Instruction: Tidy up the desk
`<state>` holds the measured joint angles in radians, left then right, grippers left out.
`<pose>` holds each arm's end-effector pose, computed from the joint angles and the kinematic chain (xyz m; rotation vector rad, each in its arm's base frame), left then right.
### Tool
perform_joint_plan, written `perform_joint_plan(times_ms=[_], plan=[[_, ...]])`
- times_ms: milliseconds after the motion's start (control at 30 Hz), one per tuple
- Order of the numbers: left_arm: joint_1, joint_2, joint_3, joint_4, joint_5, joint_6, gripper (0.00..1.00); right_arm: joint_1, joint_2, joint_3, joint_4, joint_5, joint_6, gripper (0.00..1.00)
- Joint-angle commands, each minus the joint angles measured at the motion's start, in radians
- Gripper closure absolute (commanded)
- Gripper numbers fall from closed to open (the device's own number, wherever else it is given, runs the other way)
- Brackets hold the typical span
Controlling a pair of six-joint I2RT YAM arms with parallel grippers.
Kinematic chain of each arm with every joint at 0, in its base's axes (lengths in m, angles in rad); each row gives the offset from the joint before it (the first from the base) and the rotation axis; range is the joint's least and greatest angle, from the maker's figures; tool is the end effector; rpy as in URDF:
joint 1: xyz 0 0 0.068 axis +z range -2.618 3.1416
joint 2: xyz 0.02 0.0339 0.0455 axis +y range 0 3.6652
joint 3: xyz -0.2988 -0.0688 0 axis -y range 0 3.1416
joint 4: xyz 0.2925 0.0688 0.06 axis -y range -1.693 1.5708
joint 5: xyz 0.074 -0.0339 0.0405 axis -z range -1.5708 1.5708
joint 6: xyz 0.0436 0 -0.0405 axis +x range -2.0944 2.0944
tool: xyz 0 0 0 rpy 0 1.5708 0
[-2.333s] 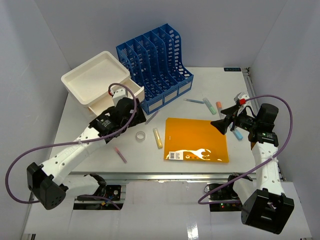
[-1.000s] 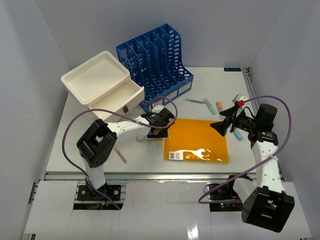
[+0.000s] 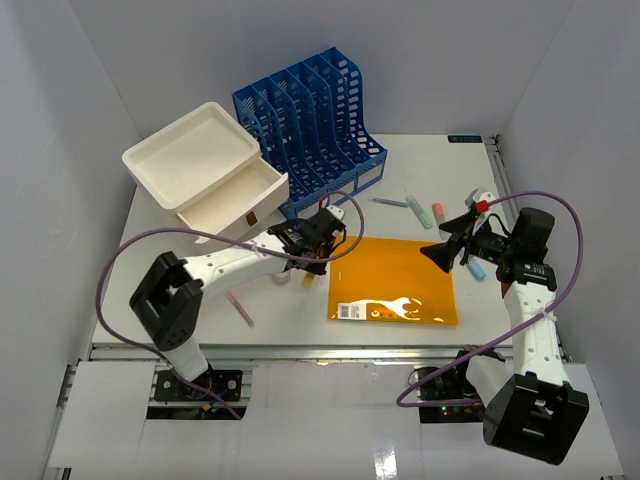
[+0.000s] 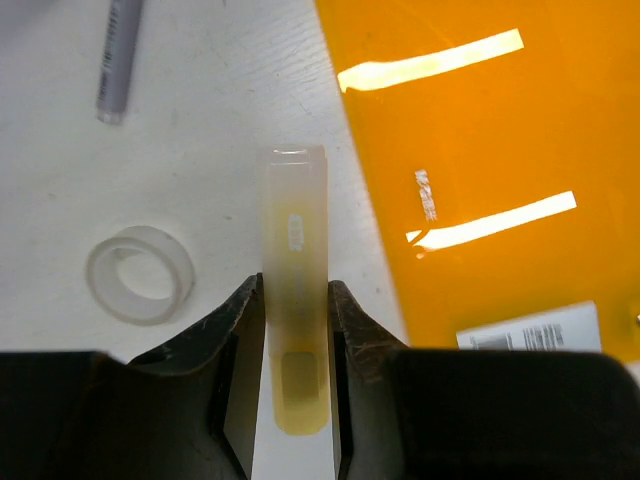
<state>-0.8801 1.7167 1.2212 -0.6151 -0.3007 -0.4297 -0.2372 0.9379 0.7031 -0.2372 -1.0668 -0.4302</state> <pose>0.2652 -0.3006 0.2192 0.4901 2.5523 -0.0585 0.2290 -0.0161 0.3015 -0.7874 1.6578 0.6168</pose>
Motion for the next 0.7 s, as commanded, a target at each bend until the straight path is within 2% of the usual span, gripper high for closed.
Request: perform_joint_plan(times_ms=[0,133,267,400,533,667], plan=[[-0.001,-0.255,0.097,-0.067,0.035,0.355,1.00,-0.008,-0.011,0.009,-0.001,-0.035,-0.015,0.10],[0.029,-0.390,0.136,-0.069,0.017,0.622,1.00,-0.008,-0.008,0.009,-0.001,-0.042,-0.015,0.10],[0.127,-0.444,0.151,-0.031,0.006,0.758,0.99,-0.007,-0.007,0.007,-0.001,-0.045,-0.015,0.10],[0.240,-0.441,0.196,-0.009,0.041,0.823,0.98,-0.008,-0.005,0.006,-0.001,-0.047,-0.015,0.10],[0.318,-0.411,0.211,0.020,0.032,0.910,0.98,-0.008,-0.004,0.006,-0.001,-0.045,-0.015,0.10],[0.368,-0.375,0.233,0.029,0.027,0.935,0.97,-0.008,-0.002,0.004,-0.001,-0.047,-0.016,0.10]])
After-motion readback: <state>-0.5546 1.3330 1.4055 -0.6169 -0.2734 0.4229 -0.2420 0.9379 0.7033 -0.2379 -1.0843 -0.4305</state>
